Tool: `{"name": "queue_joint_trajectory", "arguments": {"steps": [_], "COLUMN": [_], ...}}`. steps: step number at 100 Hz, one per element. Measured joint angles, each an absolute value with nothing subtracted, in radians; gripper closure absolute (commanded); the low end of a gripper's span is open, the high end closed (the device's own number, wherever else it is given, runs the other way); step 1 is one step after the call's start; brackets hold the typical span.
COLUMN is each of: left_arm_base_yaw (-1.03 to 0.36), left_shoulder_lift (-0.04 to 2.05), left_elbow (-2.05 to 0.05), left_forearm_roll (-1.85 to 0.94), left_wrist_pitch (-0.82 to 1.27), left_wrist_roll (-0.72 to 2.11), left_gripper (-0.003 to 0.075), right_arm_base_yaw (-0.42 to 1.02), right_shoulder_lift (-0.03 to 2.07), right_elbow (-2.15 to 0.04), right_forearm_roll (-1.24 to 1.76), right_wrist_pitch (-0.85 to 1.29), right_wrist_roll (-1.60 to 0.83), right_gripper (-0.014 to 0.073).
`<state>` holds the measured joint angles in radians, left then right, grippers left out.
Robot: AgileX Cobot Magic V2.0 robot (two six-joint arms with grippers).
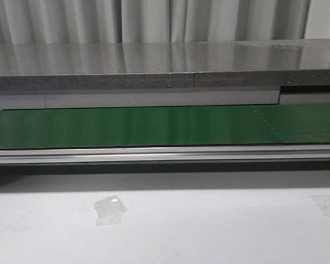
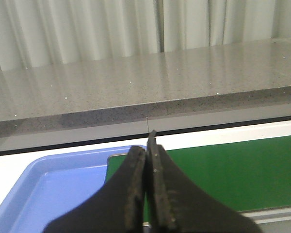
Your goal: Move button from left to right
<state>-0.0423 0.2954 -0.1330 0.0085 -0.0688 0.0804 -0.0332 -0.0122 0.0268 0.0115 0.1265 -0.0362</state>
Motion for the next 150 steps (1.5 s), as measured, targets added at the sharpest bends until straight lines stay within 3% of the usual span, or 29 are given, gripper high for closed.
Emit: {"name": "queue_joint_trajectory", "arguments": {"steps": [39,150], "left_arm_base_yaw": [-0.042,-0.018], "left_shoulder_lift": [-0.002,-0.004], "left_elbow": [0.000,0.000], "left_forearm_roll": [0.131,0.136], "left_wrist_pitch": [-0.043,0.045], "left_wrist_roll": [-0.048,-0.101], "left_gripper": [0.0740,0.0740], "right_arm_base_yaw": [-0.033,-0.033], "right_shoulder_lift": [-0.012,-0.012], "right_elbow": [0.027,0.027], "right_forearm_roll": [0.012,0.012], "right_wrist_pitch": [0.127,0.127], "right_wrist_roll": [-0.036,-0.035], "right_gripper": [0.0659,0.0659]}}
